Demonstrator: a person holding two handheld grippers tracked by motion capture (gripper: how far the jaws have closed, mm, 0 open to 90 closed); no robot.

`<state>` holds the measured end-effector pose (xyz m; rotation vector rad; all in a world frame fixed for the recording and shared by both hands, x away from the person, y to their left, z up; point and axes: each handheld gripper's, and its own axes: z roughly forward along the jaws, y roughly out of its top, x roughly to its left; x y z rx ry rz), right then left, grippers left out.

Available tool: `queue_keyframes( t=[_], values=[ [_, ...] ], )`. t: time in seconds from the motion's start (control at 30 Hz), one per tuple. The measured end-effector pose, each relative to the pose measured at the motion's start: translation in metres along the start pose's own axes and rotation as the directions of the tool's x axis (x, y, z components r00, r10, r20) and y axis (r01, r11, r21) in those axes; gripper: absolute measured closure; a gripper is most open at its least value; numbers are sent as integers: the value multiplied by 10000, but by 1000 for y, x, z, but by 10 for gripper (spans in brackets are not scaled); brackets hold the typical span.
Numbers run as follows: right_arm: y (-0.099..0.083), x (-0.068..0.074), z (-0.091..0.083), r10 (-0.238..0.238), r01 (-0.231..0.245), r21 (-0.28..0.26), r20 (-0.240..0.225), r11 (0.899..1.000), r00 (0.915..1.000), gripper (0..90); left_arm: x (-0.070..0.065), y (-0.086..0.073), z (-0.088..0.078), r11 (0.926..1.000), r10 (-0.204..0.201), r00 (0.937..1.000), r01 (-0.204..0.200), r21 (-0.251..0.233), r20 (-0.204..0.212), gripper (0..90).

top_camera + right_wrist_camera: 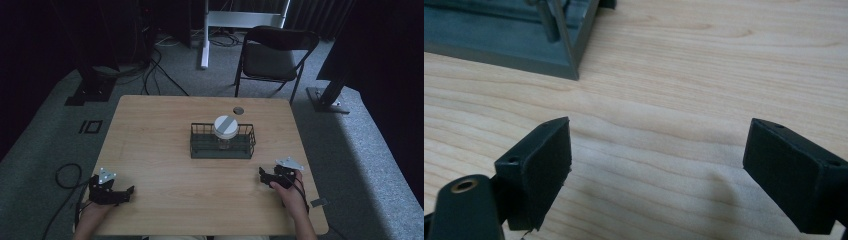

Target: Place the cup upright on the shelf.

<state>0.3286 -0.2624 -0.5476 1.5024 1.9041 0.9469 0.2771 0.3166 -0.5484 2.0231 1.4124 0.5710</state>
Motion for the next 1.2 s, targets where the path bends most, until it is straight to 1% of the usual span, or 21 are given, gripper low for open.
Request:
queue_keyframes(
  t=[0.1, 0.13, 0.17, 0.33, 0.37, 0.4, 0.6, 0.67, 0.83, 1.2],
  values=[
    [0, -2, 0, 86, -87, 109, 89, 9999, 9999, 117, 0, 0, 0, 10000, 4, 10000, -4, 6, -2, 1],
    [0, -4, 1, 134, -139, 203, 251, 9997, 9996, 117, 0, 0, 0, 10000, 2, 10000, -2, 6, -1, 1],
    [0, -4, 1, 134, -139, 203, 251, 9997, 9996, 117, 0, 0, 0, 10000, 2, 10000, -2, 6, -1, 2],
    [-1, -10, 0, 590, -601, 222, 490, 9979, 9971, 117, 0, 0, 0, 10000, 2, 10000, -2, 5, -2, 1],
    [-1, -10, 0, 607, -623, 270, 554, 9977, 9966, 117, 0, 0, 0, 10000, 0, 10000, 0, 3, -2, 1],
    [-2, -11, 1, 410, -446, 515, 688, 9977, 9968, 117, 0, 0, 0, 10000, 5, 10000, -5, 3, 0, 2],
    [-1, -12, 2, 483, -539, 727, 758, 9959, 9960, 117, 0, 0, 0, 10000, 8, 10000, -8, 9, -3, 1],
    [-1, -15, 3, 510, -581, 946, 762, 9938, 9958, 119, 0, 0, 0, 10000, 4, 10000, -4, 6, -3, 2],
    [-2, -17, 3, 586, -664, 963, 809, 9931, 9950, 120, 0, 0, 0, 10000, 1, 10000, -1, 3, -3, 2],
    [-2, -18, 3, 474, -537, 980, 655, 9937, 9967, 114, 0, 0, 0, 10000, 12, 10000, -12, 10, -5, 1]
  ],
)
